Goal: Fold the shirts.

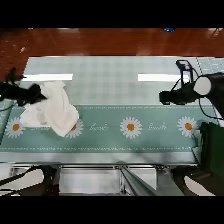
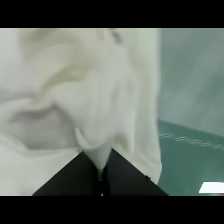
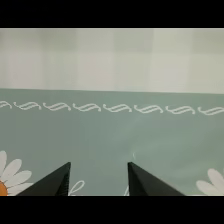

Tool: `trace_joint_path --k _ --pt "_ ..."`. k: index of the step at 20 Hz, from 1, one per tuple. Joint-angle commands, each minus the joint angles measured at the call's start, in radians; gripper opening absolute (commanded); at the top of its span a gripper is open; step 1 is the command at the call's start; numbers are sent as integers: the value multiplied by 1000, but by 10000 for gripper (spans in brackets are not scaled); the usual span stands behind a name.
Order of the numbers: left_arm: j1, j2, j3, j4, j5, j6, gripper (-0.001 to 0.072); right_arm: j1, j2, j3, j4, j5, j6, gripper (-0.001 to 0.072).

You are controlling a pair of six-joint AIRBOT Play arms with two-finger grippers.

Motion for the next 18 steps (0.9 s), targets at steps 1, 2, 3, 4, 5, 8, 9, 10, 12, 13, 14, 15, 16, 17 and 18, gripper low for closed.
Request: trace_joint_path --k 1,2,3,4,5,8,9,10,12,13,14,15,16,17,18 --pt "-5 63 197 -214 -40 52 19 0 173 1 -59 -6 39 412" --pt "-14 85 260 -224 -43 51 19 0 230 1 -71 -6 51 411" --pt "-28 103 327 -228 -50 51 19 0 280 1 -77 -6 62 411" --pt "-47 120 399 -228 -57 50 19 0 330 1 -79 -7 70 412" --pt "-71 135 472 -228 -58 40 19 0 370 1 -79 -8 76 411" --pt "-162 147 697 -228 -56 4 19 0 474 1 -79 -7 85 411" --pt "-198 146 776 -228 -44 -6 18 0 500 1 -77 -7 86 411" --pt "-232 145 842 -227 -21 -19 18 0 520 1 -75 -7 86 411" --pt "-303 145 964 -227 48 -28 18 0 547 1 -73 1 89 411" --pt "-335 145 1004 -227 90 -26 18 0 554 1 -73 10 89 411" --pt "-364 145 1032 -227 121 -23 18 0 555 1 -74 16 89 411" --pt "-393 148 1042 -227 139 -16 18 0 554 1 -73 24 88 411" --pt "-417 148 1040 -227 134 -17 18 0 554 1 -74 26 88 411" --pt "-452 149 1019 -227 122 -17 18 0 555 1 -74 25 88 411" --pt "-498 150 980 -226 109 -16 18 0 555 1 -74 25 88 411"
